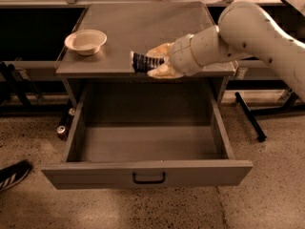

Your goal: Pick rxbar blueberry from top drawer and place on counter

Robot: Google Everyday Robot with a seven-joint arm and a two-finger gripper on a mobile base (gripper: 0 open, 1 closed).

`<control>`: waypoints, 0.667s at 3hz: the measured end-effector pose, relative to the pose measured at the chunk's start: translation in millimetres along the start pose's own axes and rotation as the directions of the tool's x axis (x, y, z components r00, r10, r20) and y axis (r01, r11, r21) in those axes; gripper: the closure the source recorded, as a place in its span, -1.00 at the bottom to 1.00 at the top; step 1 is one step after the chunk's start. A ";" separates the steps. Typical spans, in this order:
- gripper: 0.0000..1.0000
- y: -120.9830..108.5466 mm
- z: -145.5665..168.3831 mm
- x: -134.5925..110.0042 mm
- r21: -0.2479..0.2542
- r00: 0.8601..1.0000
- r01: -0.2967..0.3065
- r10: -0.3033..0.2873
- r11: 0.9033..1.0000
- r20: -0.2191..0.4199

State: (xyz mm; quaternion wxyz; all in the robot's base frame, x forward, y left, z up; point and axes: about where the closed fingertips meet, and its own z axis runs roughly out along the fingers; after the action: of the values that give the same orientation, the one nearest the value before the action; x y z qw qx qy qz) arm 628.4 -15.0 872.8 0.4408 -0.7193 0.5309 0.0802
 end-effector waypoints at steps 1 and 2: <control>1.00 -78.6 -5.0 15.2 0.097 1.000 -0.016 0.013 0.995 0.027; 1.00 -117.5 -0.2 28.2 0.140 0.998 -0.044 0.038 0.989 0.041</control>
Offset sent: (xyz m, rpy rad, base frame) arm 0.1588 -0.0255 0.0658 0.1520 -0.0861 -0.1393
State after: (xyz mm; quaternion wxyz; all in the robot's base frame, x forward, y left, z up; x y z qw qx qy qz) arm 738.3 -29.1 921.0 0.4989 -0.6736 0.5414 0.0652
